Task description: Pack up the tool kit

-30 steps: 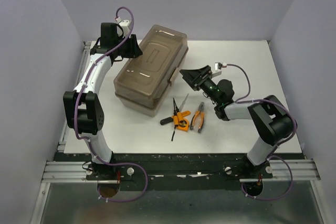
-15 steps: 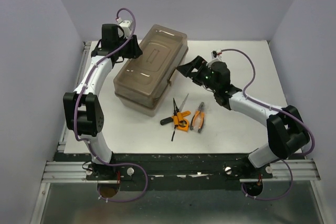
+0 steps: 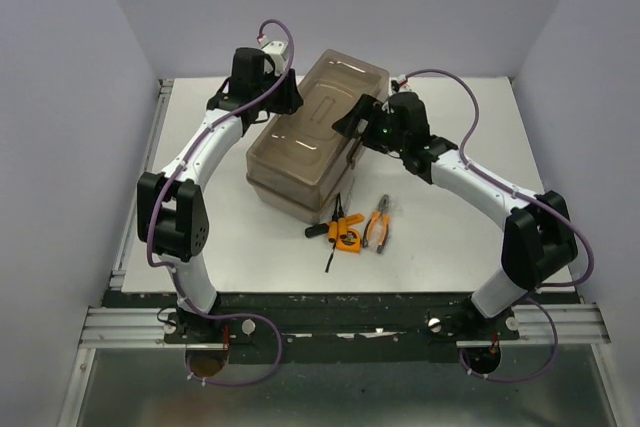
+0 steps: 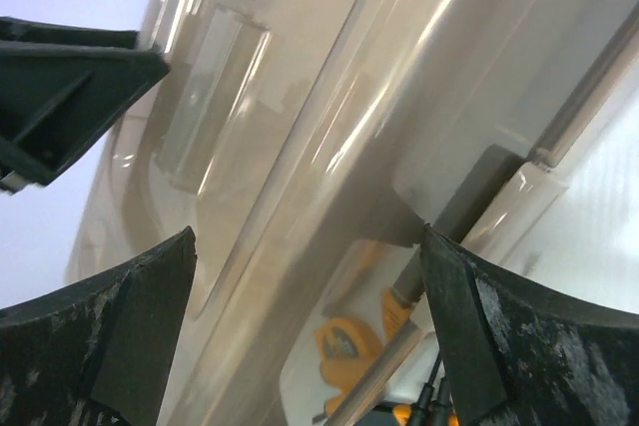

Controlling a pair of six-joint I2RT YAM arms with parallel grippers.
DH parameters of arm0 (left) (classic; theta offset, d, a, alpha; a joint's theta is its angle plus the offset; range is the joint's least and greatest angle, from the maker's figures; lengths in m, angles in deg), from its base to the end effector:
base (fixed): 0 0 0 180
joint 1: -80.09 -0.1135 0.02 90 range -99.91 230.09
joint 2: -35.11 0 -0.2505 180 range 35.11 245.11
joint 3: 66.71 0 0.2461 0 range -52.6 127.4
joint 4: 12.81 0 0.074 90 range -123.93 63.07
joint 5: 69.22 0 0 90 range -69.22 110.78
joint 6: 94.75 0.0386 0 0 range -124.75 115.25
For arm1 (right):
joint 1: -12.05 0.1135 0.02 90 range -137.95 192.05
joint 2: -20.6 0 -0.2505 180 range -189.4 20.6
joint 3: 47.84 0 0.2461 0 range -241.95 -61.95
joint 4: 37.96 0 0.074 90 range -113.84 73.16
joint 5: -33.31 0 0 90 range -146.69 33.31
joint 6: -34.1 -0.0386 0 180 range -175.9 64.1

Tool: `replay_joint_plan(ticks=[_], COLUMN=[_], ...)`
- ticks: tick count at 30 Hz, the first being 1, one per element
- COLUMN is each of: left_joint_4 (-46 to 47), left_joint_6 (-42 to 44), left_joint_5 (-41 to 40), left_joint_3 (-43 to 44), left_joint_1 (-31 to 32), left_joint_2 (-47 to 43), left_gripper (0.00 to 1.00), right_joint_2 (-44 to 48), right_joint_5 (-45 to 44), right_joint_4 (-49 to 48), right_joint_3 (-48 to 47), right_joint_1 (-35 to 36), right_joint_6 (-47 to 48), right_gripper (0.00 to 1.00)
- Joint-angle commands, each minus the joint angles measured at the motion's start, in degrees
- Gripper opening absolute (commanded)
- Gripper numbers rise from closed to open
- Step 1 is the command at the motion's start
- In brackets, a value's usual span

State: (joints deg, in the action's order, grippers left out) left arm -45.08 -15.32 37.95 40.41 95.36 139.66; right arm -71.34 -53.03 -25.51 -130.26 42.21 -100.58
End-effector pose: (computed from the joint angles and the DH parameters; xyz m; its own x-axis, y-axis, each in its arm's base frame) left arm 0.4071 -0.1229 0.3121 -0.5614 -0.0284 -0.8271 0.4029 0.8636 -0.3031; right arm 0.3235 0.1908 0.2811 -0.6185 0.4522 -0.6426 -0.1655 0.7246 0.6691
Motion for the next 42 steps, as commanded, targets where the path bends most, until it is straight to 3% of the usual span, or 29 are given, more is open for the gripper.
replay_joint_plan(ticks=[1, 6, 9, 13, 16, 19, 35, 42], left_joint_4=[-13.9, -14.7, -19.1, -19.1, -14.0, -10.2, 0.7, 1.9], left_joint_6=[-4.0, -2.4, 0.5, 1.3, -1.1, -3.2, -7.7, -8.2], left_joint_5=[3.9, -0.6, -5.0, -8.6, -5.8, -2.2, 4.9, 5.2], left_joint_3=[-5.4, -4.2, -0.9, -3.1, -9.2, -13.3, -22.5, -23.1], left_joint_1=[4.2, 4.7, 4.3, 3.8, 2.4, 0.6, -4.9, -7.4], left_joint_2=[1.4, -1.1, 1.8, 3.7, 2.4, 2.2, 5.0, 5.1], left_gripper=[0.31, 0.56, 0.59, 0.46, 0.34, 0.29, 0.24, 0.24], right_joint_2=[-2.6, -5.2, -5.7, -6.5, -8.2, -10.3, -21.0, -20.7], right_joint_5=[-2.2, -3.4, -5.6, -5.0, -4.0, -2.3, -5.7, -6.9], right_joint_4=[8.1, 14.2, 17.0, 19.0, 20.8, 22.8, 30.3, 31.0], right_joint_3=[-5.0, -10.5, -12.8, -15.3, -18.9, -23.3, -47.7, -50.5], right_joint_1=[-0.6, -1.5, -1.5, -1.5, -1.4, -1.0, 5.4, 6.1], right_joint_6=[3.5, 6.8, 8.0, 8.9, 9.4, 9.7, 12.0, 12.8], right_gripper=[1.00, 0.90, 0.84, 0.69, 0.58, 0.50, 0.49, 0.65])
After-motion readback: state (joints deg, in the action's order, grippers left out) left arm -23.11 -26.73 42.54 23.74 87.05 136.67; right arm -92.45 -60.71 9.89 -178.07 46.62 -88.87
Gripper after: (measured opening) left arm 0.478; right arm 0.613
